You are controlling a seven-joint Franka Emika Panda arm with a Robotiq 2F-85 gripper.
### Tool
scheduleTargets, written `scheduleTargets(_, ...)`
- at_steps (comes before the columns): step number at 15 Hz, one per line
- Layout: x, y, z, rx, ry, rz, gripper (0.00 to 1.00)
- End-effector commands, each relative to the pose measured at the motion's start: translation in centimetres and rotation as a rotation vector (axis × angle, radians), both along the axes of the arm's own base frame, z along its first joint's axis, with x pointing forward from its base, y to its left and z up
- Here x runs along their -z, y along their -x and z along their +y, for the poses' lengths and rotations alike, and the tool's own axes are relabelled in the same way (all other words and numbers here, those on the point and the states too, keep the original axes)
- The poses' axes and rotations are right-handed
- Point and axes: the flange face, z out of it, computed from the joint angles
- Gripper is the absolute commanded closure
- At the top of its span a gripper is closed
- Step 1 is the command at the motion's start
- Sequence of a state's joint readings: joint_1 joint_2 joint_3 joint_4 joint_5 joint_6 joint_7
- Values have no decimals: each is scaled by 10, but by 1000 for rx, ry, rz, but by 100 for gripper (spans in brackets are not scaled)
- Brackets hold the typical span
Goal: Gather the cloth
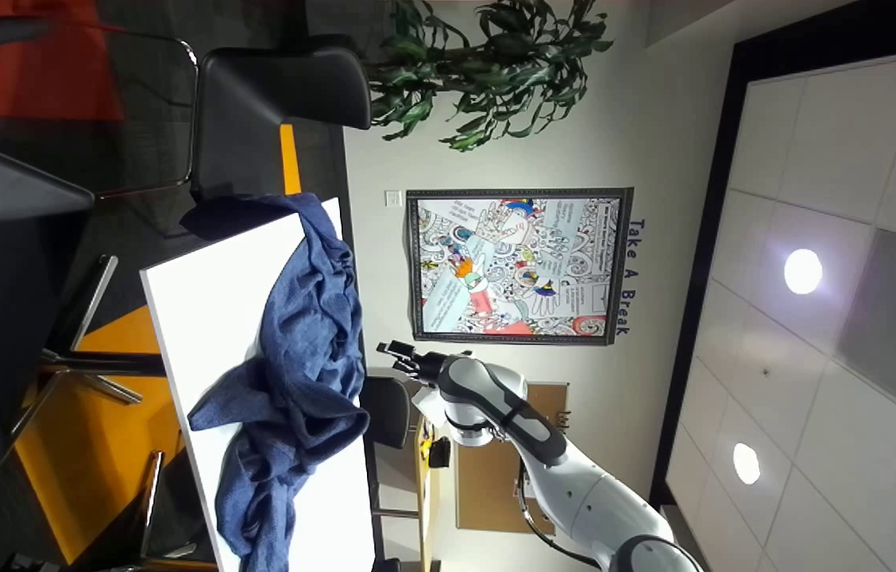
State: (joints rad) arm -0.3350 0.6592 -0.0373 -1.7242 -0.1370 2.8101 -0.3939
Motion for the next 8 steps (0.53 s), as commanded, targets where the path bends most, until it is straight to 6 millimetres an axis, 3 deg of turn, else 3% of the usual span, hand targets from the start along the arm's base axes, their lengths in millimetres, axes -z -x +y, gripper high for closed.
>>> scheduleTargets(1,23,-32,-1,-59,-44,21,0)
scheduleTargets(8,85,-54,12,-192,-147,141,0)
